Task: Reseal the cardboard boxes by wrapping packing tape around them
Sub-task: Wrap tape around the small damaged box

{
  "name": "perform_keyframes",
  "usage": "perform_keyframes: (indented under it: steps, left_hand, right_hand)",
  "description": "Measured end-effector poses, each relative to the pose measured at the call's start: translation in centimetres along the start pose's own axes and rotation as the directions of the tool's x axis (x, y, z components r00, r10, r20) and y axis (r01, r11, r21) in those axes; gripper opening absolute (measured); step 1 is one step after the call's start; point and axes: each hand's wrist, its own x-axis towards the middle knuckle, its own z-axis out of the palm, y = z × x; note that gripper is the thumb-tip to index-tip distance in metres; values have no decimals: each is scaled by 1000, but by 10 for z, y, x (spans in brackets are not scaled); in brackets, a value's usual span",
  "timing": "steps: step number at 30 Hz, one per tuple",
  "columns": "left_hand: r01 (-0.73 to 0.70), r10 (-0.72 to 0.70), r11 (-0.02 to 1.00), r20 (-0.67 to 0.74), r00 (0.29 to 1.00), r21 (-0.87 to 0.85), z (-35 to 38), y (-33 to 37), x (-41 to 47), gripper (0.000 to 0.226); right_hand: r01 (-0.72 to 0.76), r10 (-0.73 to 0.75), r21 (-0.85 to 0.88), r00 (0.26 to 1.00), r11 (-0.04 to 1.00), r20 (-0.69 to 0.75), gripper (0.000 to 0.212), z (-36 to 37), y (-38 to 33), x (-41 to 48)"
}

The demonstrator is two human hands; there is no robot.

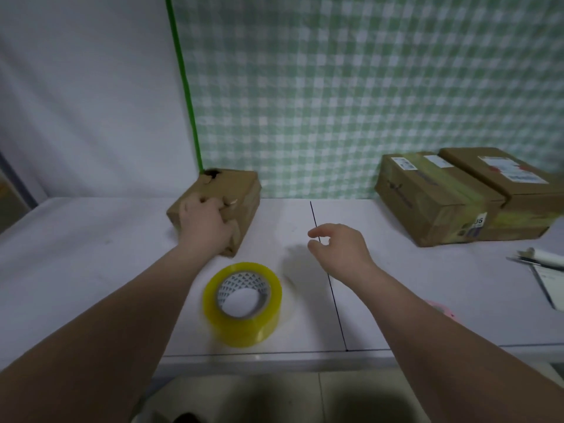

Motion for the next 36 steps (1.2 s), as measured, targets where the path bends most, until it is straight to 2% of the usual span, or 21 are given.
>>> perform_keyframes:
  steps: [3, 8, 11, 14, 16, 21, 23, 27, 29, 31, 34, 36]
  left_hand:
    - [-145, 145, 984, -9, 989, -105, 1, 36, -18, 53]
    - [-350, 360, 927, 57, 931, -137, 10, 94, -66, 47]
    - [-387, 410, 907, 141, 901, -166, 20, 116, -93, 46]
    - [-426, 451, 891, 206, 868, -155, 31, 132, -117, 46]
    - [-463, 480, 877, 228, 847, -127, 36, 138, -130, 45]
    - [-431, 491, 868, 294, 820, -248, 41, 136, -146, 30]
    - [-418, 491, 862, 273, 827, -287, 42, 134, -146, 19]
    - [-407, 485, 856, 219, 847, -320, 45, 135, -142, 12]
    - [-402, 491, 845, 212, 845, -354, 44, 135, -140, 8]
    - [-406, 518, 831, 261, 814, -381, 40, 132, -135, 7]
    - [-387, 560, 815, 411, 719, -431, 28, 126, -127, 13]
    - [-366, 558, 815, 439, 704, -449, 25, 124, -126, 14]
  right_hand:
    - [-17, 25, 84, 995, 996, -92, 31, -11, 7, -6]
    - [3, 85, 327, 963, 945, -255, 37, -34, 22, -23]
    - [16, 121, 433, 951, 901, -286, 36, -44, 34, -36]
    - [-9, 142, 429, 950, 903, -279, 33, -50, 53, -52]
    - [-23, 156, 437, 949, 899, -273, 23, -51, 67, -61]
    - [-17, 144, 508, 967, 861, -210, 19, -49, 87, -76]
    - [-15, 140, 550, 972, 835, -186, 18, -47, 92, -80]
    - [-35, 139, 629, 983, 777, -117, 16, -45, 94, -85]
    - [-16, 118, 654, 987, 757, -113, 8, -45, 93, -85]
    - [-4, 91, 674, 992, 738, -93, 5, -45, 92, -86]
    - [-17, 89, 693, 994, 721, -68, 9, -44, 92, -86]
    - [-15, 89, 709, 994, 705, -68, 12, -42, 93, -85]
